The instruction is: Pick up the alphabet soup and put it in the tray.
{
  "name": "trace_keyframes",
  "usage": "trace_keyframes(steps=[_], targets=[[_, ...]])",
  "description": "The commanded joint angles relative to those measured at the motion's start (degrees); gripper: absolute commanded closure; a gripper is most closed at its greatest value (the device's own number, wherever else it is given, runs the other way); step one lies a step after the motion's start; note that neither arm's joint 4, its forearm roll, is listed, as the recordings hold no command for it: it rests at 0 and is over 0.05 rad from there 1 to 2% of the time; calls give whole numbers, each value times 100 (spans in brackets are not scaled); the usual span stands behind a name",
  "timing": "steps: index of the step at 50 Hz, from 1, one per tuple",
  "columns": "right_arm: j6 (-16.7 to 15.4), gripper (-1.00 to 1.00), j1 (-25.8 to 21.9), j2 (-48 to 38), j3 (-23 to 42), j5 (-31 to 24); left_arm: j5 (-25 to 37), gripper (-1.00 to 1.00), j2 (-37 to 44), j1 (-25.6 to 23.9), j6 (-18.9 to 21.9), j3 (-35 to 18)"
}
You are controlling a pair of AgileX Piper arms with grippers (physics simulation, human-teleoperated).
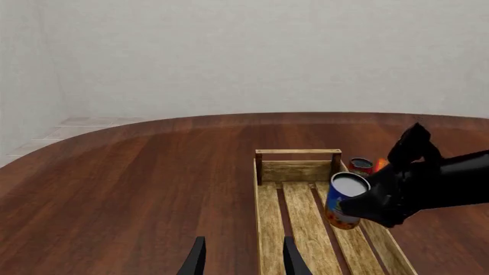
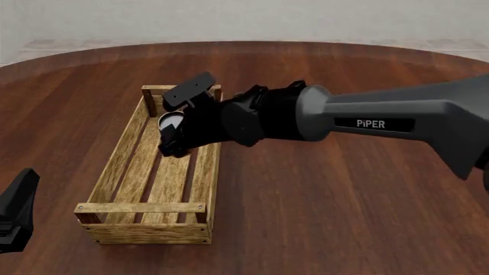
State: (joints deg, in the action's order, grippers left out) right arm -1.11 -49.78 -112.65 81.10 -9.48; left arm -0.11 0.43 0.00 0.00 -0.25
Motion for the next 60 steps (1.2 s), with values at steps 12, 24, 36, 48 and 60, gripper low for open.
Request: trace_keyframes(steps=[12, 24, 36, 48, 60], targets=[[263, 100, -77, -149, -102, 229, 0, -100, 0, 0, 0, 0], [378, 100, -114, -257, -224, 405, 0, -100, 0, 0, 0, 0], [463, 100, -148, -409, -242, 509, 0, -100, 0, 0, 0, 0], [546, 100, -179, -545, -238, 587, 0, -100, 0, 0, 0, 0], [580, 100, -195, -629, -233, 613, 0, -100, 0, 0, 0, 0]])
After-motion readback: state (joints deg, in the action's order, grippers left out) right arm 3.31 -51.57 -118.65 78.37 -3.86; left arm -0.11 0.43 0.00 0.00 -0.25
